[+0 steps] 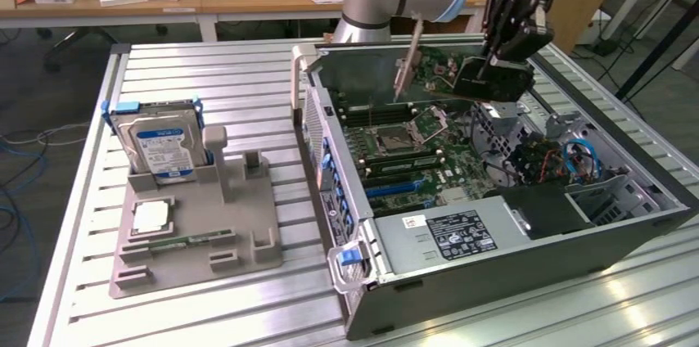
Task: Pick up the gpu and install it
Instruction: 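Insert the gpu into the slot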
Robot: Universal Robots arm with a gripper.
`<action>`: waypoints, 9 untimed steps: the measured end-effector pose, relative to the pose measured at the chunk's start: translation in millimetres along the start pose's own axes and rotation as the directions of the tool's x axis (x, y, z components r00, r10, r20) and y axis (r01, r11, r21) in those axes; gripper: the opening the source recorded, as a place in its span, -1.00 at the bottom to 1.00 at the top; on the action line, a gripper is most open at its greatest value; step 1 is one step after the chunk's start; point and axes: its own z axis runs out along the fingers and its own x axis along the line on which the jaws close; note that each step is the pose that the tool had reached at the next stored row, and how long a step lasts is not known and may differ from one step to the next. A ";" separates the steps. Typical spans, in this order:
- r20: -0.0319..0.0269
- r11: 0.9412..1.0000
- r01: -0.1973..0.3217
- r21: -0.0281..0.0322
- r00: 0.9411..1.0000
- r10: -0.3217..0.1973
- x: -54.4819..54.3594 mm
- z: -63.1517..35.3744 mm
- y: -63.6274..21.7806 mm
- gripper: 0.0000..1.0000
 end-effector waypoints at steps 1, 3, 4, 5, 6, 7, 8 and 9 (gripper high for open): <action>0.000 1.000 0.012 0.000 1.000 -0.012 0.0 0.0 0.0 -0.48; -0.001 0.999 0.035 0.000 0.999 -0.035 0.0 0.0 0.0 -0.48; -0.002 0.999 0.047 0.000 0.999 -0.047 0.0 0.0 0.0 -0.48; -0.002 0.998 0.059 0.000 0.998 -0.059 0.0 0.0 0.0 -0.48; -0.003 0.997 0.071 0.000 0.997 -0.071 0.0 0.0 0.0 -0.48; -0.003 0.996 0.084 0.000 0.996 -0.084 0.0 0.0 0.0 -0.48; -0.004 0.995 0.096 -0.001 0.995 -0.096 0.0 0.0 0.0 -0.48; -0.004 0.994 0.108 -0.001 0.994 -0.108 0.0 0.0 0.0 -0.48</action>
